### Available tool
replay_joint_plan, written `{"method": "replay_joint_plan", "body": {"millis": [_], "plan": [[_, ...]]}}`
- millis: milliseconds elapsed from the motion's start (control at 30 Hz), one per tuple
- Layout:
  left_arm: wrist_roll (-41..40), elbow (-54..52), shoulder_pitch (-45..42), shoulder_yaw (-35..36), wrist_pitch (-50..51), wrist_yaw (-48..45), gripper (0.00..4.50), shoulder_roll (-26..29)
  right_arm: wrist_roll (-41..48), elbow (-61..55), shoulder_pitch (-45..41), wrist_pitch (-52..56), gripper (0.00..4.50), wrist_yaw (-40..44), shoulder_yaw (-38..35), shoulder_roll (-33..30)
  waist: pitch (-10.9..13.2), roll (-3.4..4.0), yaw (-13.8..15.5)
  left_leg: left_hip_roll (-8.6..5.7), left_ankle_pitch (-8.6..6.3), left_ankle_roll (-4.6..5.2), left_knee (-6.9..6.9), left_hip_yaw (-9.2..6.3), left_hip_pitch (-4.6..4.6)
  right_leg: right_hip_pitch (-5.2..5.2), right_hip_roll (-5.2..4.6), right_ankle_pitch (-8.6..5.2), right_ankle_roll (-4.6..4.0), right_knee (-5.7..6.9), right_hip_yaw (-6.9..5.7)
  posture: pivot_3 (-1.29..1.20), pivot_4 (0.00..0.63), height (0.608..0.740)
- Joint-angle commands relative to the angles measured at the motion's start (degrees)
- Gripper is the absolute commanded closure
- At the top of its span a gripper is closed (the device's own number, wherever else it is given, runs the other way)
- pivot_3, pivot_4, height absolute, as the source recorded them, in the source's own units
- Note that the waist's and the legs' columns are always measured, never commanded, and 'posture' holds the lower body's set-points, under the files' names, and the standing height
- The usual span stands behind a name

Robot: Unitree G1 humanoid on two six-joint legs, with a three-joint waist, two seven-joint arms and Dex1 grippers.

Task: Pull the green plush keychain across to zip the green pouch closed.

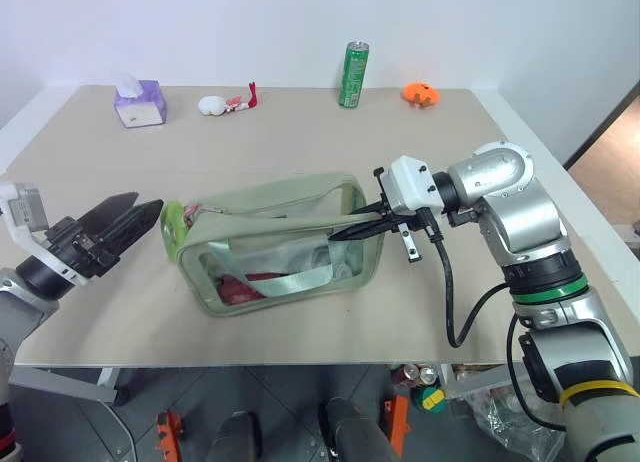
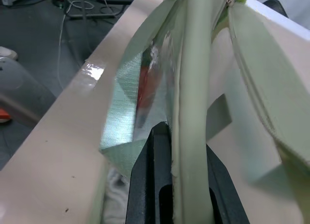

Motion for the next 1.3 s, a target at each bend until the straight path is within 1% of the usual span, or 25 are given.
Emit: {"method": "replay_joint_plan", "body": {"millis": [33,200,333,467,633,900,1000,1067,1133,1200,1267,1300], "plan": [[-2.7,-2.8,0.4,2.6,0.8,-0.2,0.35,2.1,-0.4,-0.8,-1.2,-1.4,4.45,-2.0,-1.1,0.5,0.0,0.0,0.0,0.0,0.0,0.0,0.0,-0.01,0.0,0.0,0.0,-0.01,-0.01,0.0,-0.01,0.0,0.15,0.74],[-4.7,-3.9,1.0,3.1,2.0,0.0,0.35,3.5,-0.5,1.2,-2.6,-1.7,4.45,-3.0,-2.4,0.2,0.0,0.0,0.0,-0.01,0.0,0.0,-0.01,0.0,-0.01,0.0,-0.01,-0.04,-0.04,0.0,-0.01,0.0,0.15,0.74],[-5.3,-6.7,5.9,5.1,4.0,-3.7,0.35,6.9,-1.1,4.6,-4.6,-2.6,4.45,-4.1,-3.9,-1.0,0.0,-0.01,-0.1,-0.01,0.0,-0.01,-0.06,0.03,-0.01,-0.05,-0.02,-0.07,-0.08,0.0,0.01,0.0,0.15,0.74],[-5.6,-7.6,8.3,7.0,4.4,-6.7,0.35,9.6,-1.0,5.2,-4.1,-3.1,4.45,-4.3,-3.7,-1.2,0.0,0.0,0.0,0.02,0.0,0.0,-0.1,-0.02,-0.01,-0.05,0.01,-0.26,-0.35,0.0,-0.06,0.0,0.15,0.74],[-7.1,-8.8,6.6,6.4,4.9,-8.5,0.35,12.1,-1.5,4.9,-3.0,-3.3,4.45,-5.4,-2.8,-0.1,0.0,0.03,0.0,0.01,0.0,0.0,-0.11,-0.01,-0.01,-0.05,0.0,-0.27,-0.38,0.01,-0.05,0.0,0.15,0.74],[-8.0,-10.0,4.9,4.7,5.1,-8.4,0.35,12.0,-1.0,3.8,-1.9,-2.1,4.45,-5.9,-2.3,1.1,0.1,0.05,0.0,0.02,0.0,-0.01,-0.12,-0.03,0.0,-0.05,0.0,-0.25,-0.34,0.01,-0.08,0.0,0.15,0.74],[-8.1,-10.0,4.9,4.8,4.9,-8.2,0.35,11.6,-1.4,3.9,-1.3,-0.3,3.59,-6.7,-1.9,1.5,0.1,0.05,0.0,0.02,0.0,-0.01,-0.12,-0.02,0.0,-0.06,0.0,-0.24,-0.31,0.02,-0.07,0.0,0.15,0.74],[-8.1,-10.0,4.8,5.0,4.7,-8.0,0.35,11.4,-2.0,4.1,-1.1,0.5,2.87,-7.6,-1.7,1.7,0.1,0.05,0.0,0.02,0.0,-0.01,-0.12,-0.03,0.0,-0.05,0.0,-0.24,-0.32,0.02,-0.07,0.0,0.15,0.74],[-8.2,-10.0,4.9,5.2,4.5,-7.7,0.35,11.1,-2.5,4.3,-0.9,1.0,2.3,-8.5,-1.6,2.0,0.1,0.05,0.0,0.02,0.0,-0.01,-0.12,-0.03,0.0,-0.05,0.0,-0.24,-0.32,0.02,-0.07,0.0,0.15,0.74],[-8.4,-10.0,5.0,5.2,4.4,-7.4,0.35,10.8,-3.2,4.5,-0.6,1.4,1.51,-9.5,-1.4,1.9,0.1,0.05,0.0,0.02,0.0,-0.01,-0.11,-0.02,0.02,-0.05,0.01,-0.24,-0.33,0.02,-0.06,0.0,0.15,0.74],[-8.6,-10.1,4.9,5.1,4.3,-7.1,0.35,10.6,-3.7,4.9,-0.5,1.1,0.89,-9.7,-1.3,1.7,0.1,0.05,0.0,0.03,0.0,-0.01,-0.12,-0.02,0.04,-0.04,0.02,-0.26,-0.37,0.03,-0.06,0.0,0.15,0.74],[-8.6,-10.2,5.2,5.2,4.3,-7.1,0.35,10.5,-3.4,5.0,-0.7,2.6,0.5,-9.3,-1.5,1.1,0.1,0.05,0.0,0.04,0.0,-0.01,-0.12,-0.02,0.04,-0.04,0.04,-0.26,-0.37,0.03,-0.05,0.0,0.15,0.74]]}}
